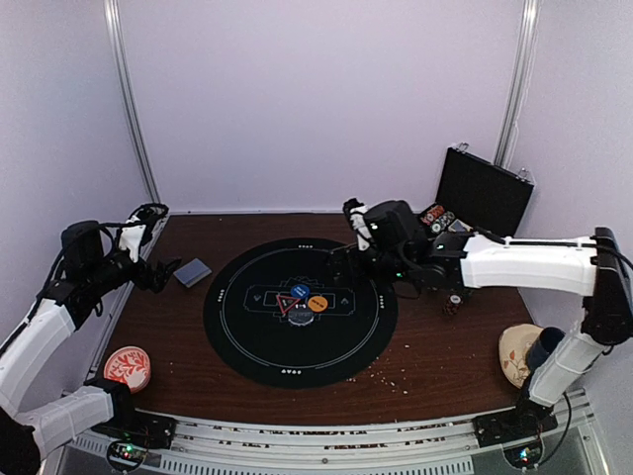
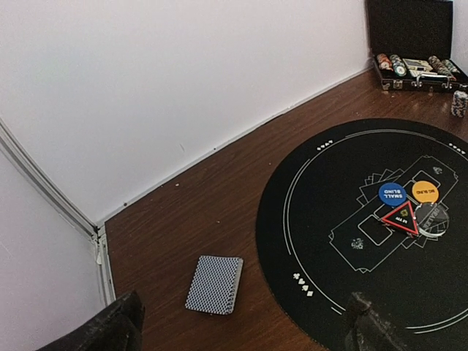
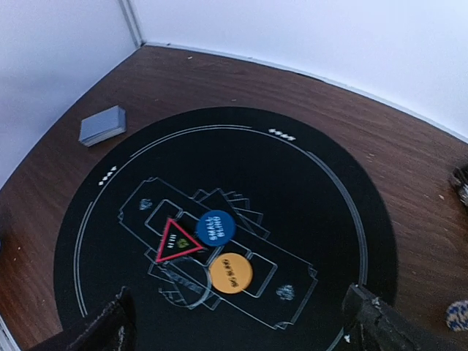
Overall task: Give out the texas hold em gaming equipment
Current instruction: Pick up the all-in button from the poker table mat.
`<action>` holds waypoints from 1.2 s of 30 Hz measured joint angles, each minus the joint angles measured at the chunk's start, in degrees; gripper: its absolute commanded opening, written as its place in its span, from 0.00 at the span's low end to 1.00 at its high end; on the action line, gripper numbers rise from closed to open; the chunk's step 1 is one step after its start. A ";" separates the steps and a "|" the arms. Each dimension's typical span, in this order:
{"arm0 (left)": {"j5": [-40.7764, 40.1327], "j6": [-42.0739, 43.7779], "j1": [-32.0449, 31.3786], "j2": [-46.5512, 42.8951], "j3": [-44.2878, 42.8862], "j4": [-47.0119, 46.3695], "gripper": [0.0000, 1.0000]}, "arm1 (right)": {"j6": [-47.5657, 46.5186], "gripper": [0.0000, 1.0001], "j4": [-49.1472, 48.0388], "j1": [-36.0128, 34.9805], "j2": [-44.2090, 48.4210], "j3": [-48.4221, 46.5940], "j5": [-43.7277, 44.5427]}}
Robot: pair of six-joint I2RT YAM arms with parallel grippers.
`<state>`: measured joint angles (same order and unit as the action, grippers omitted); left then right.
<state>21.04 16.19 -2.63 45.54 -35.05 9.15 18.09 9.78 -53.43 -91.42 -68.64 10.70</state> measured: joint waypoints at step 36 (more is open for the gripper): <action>-1.73 -0.02 -0.04 -1.07 3.23 -5.33 0.98 | -1.95 0.90 9.51 -5.49 -35.67 -24.28 -5.79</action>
<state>19.31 16.16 -2.68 44.47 -31.81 3.81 16.14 19.29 -58.92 -127.09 -92.92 4.91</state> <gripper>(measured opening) 0.979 0.925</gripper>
